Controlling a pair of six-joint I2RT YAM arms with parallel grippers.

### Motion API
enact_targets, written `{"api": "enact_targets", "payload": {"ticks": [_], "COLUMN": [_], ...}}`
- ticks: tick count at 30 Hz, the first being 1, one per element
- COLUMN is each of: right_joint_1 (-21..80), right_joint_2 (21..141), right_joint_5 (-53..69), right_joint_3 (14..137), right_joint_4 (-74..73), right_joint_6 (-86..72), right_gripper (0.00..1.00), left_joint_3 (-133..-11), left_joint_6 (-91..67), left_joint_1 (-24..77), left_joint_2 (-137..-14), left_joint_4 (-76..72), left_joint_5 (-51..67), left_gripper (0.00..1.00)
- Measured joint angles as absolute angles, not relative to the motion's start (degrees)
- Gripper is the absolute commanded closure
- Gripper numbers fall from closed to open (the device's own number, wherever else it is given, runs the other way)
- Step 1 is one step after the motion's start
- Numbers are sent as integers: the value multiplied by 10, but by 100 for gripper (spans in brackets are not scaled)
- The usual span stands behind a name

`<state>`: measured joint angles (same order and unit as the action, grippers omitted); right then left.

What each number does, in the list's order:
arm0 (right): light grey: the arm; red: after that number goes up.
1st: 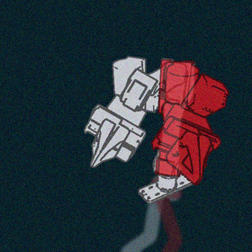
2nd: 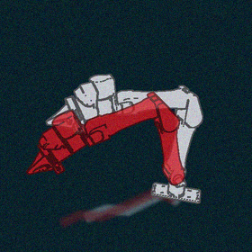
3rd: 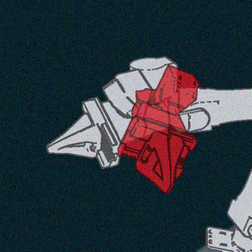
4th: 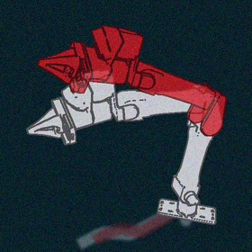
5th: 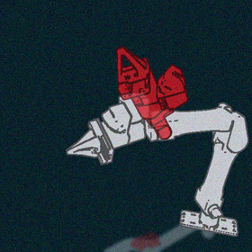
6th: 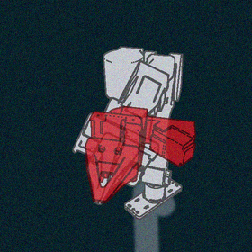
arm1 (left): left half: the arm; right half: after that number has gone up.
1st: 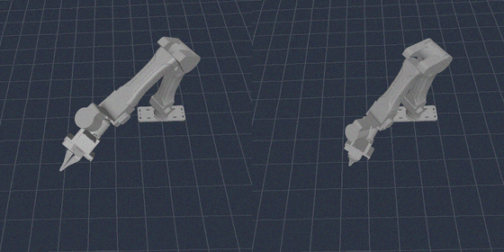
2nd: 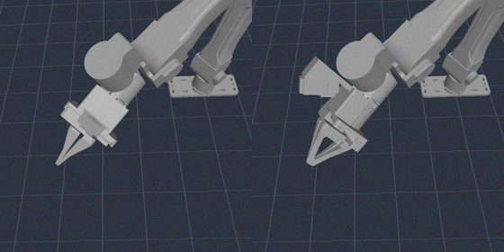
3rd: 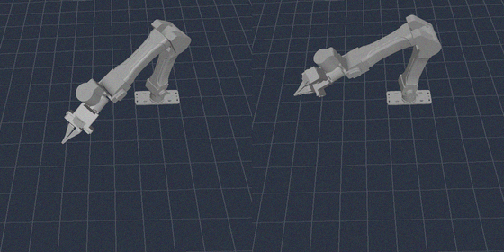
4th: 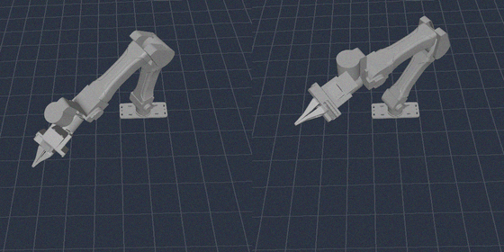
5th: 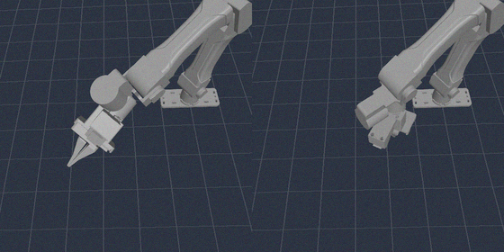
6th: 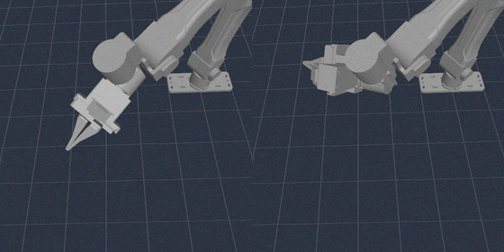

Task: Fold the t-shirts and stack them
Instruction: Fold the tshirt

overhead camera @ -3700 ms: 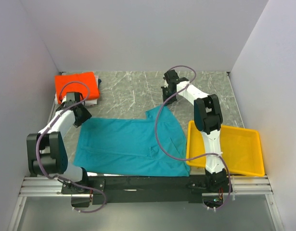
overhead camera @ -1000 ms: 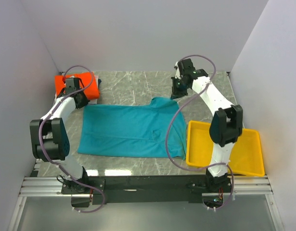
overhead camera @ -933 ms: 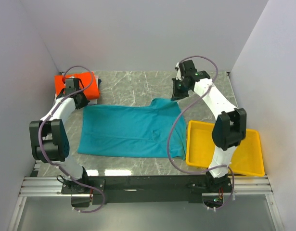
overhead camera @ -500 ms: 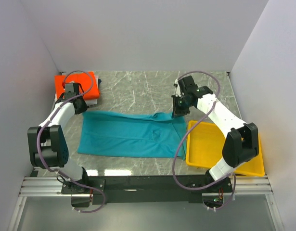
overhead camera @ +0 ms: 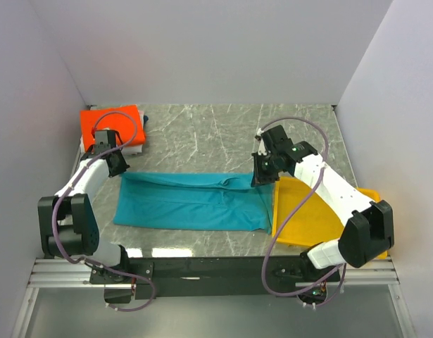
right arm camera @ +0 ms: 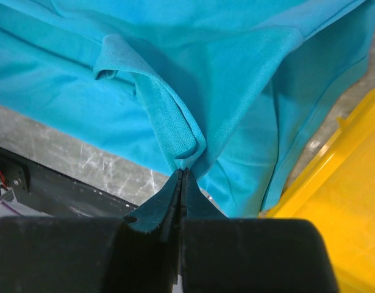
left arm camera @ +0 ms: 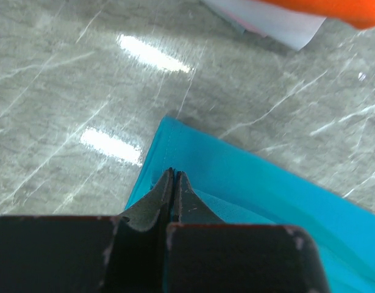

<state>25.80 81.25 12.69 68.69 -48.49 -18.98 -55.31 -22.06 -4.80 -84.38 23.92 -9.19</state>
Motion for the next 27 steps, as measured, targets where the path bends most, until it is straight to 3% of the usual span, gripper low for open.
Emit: {"api": "enact_targets", "payload": {"ticks": [11, 14, 15, 20, 27], "right_joint_1": [281, 292, 296, 326, 350], "right_joint_2": [769, 769, 769, 775, 768], "right_joint_5": [120, 113, 110, 99, 85], "right_joint_3": [611, 580, 571, 521, 535], "right_joint_4": [-478, -467, -464, -458, -469], "right_joint_6": [-213, -216, -216, -216, -216], "right_gripper": [100, 97, 93, 71, 66], "left_joint_3": [-515, -503, -499, -492, -492], "left_joint_6": [-222, -233, -239, -273, -316], "left_joint_1": [-48, -48, -48, -48, -47], "left_joint_2": [-814, -814, -814, -803, -745], "left_joint_4": [241, 250, 254, 282, 289], "left_joint_5": [-108, -123, -128, -134, -93], "left_gripper": [97, 69, 48, 40, 36]}}
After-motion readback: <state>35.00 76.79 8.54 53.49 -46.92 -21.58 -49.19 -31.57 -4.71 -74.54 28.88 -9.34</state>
